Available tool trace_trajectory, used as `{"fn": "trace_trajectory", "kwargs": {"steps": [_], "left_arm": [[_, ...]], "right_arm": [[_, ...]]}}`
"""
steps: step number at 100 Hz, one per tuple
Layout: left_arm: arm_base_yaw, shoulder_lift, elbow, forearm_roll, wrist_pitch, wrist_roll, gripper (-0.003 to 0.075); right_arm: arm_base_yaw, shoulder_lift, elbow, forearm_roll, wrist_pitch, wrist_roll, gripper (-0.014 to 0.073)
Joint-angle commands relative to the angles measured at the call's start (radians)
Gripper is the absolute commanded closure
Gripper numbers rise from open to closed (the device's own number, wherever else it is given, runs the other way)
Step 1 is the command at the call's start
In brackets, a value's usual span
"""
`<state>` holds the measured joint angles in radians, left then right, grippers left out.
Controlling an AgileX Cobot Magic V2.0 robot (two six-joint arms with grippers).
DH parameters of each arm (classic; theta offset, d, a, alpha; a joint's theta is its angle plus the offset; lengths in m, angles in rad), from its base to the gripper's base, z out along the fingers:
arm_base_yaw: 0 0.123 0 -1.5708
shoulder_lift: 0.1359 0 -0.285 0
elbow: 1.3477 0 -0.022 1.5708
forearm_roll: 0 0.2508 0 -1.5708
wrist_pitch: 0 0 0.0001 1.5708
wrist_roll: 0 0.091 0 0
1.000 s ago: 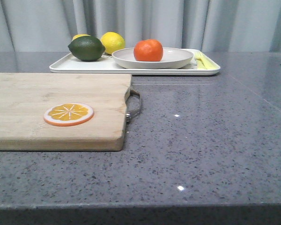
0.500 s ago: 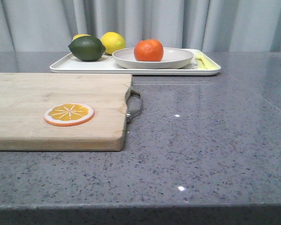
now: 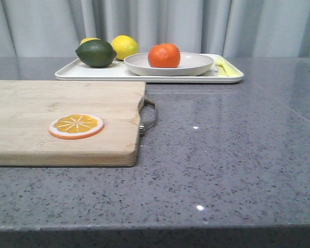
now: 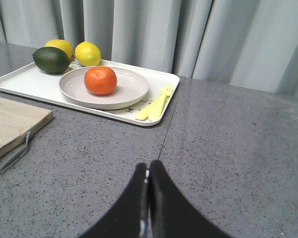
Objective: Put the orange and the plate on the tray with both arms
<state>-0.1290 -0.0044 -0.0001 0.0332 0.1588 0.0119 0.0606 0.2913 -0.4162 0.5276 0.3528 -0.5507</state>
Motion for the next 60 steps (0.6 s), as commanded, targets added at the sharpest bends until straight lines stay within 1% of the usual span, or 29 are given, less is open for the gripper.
{"fn": "trace_trajectory", "kwargs": {"steps": [1, 60], "left_arm": [[0.0, -0.034, 0.01, 0.012, -0.096, -0.012, 0.074], [0.0, -0.034, 0.01, 0.013, -0.09, -0.012, 0.074]], "right_arm": [[-0.006, 0.008, -0.026, 0.018, -0.075, -0.009, 0.0695], [-0.006, 0.008, -0.026, 0.018, -0.073, -0.009, 0.0695]]}}
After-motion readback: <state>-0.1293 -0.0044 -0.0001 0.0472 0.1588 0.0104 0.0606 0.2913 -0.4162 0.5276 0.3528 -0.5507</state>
